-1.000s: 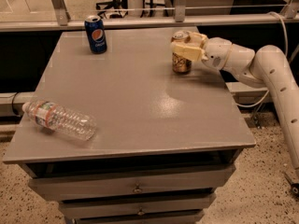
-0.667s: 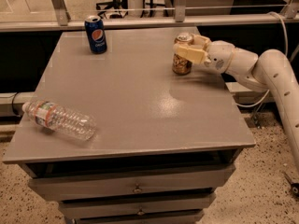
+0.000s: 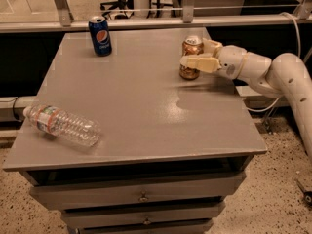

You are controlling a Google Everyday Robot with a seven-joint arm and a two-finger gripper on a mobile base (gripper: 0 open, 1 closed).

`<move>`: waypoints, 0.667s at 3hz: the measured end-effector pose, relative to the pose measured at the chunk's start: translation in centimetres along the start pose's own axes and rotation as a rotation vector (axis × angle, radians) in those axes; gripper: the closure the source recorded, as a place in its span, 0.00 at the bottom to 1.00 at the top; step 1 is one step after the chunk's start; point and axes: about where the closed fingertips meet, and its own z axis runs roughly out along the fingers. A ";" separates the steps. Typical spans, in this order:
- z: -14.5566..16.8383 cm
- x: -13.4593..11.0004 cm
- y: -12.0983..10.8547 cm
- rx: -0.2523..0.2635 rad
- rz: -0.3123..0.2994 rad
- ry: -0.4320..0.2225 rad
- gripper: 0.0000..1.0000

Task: Place orange can upright

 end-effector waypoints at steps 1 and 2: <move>-4.0 -3.1 0.9 0.052 -0.112 0.179 0.00; -8.8 -6.8 2.2 0.134 -0.219 0.324 0.00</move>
Offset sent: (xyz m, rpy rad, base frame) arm -0.0957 -0.1324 0.0861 -0.5508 -0.0512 -0.2553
